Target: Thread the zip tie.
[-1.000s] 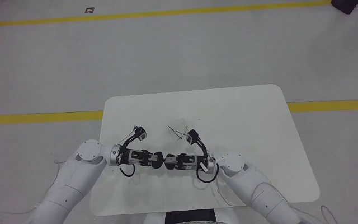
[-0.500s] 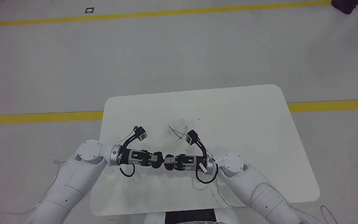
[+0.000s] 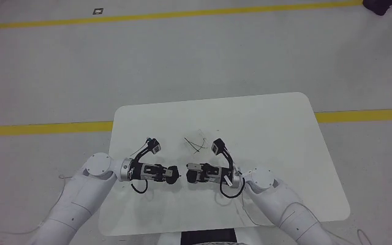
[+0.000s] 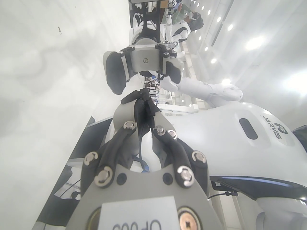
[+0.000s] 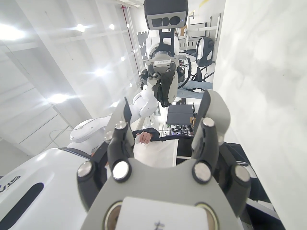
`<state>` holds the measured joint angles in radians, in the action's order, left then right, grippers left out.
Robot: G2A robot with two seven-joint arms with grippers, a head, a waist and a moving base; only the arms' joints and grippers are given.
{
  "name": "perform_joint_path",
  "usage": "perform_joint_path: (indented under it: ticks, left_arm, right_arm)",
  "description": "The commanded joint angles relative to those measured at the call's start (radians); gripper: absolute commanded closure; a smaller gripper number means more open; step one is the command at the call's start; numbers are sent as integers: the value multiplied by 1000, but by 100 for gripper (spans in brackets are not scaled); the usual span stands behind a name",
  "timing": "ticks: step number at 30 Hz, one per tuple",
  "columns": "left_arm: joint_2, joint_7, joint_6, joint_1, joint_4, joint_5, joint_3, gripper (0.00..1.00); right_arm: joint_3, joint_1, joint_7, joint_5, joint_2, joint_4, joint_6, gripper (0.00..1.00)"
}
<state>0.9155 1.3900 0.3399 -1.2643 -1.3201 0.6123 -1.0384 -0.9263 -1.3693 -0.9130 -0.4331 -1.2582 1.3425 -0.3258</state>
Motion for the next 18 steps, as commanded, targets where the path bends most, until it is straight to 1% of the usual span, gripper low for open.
perform_joint_path:
  ticks: [1, 9, 10, 11, 14, 16, 18]
  left_arm:
    - [0, 0, 0, 0, 0, 0, 0, 100]
    - [0, 0, 0, 0, 0, 0, 0, 100]
    - [1, -21, -3, -3, -1, -3, 2, 100]
    - [1, -30, -1, -7, -3, 11, 1, 100]
    - [-4, -19, 0, -12, 2, 37, -29, 100]
    - [-8, -5, 0, -20, 4, 58, -63, 100]
    - [-10, 0, 0, -32, -4, 79, -92, 100]
  right_arm:
    - [0, 0, 0, 0, 0, 0, 0, 0]
    - [0, 0, 0, 0, 0, 0, 0, 0]
    - [0, 0, 0, 0, 0, 0, 0, 0]
    - [0, 0, 0, 0, 0, 0, 0, 0]
    - [0, 0, 0, 0, 0, 0, 0, 0]
    - [0, 0, 0, 0, 0, 0, 0, 0]
    - [0, 0, 0, 0, 0, 0, 0, 0]
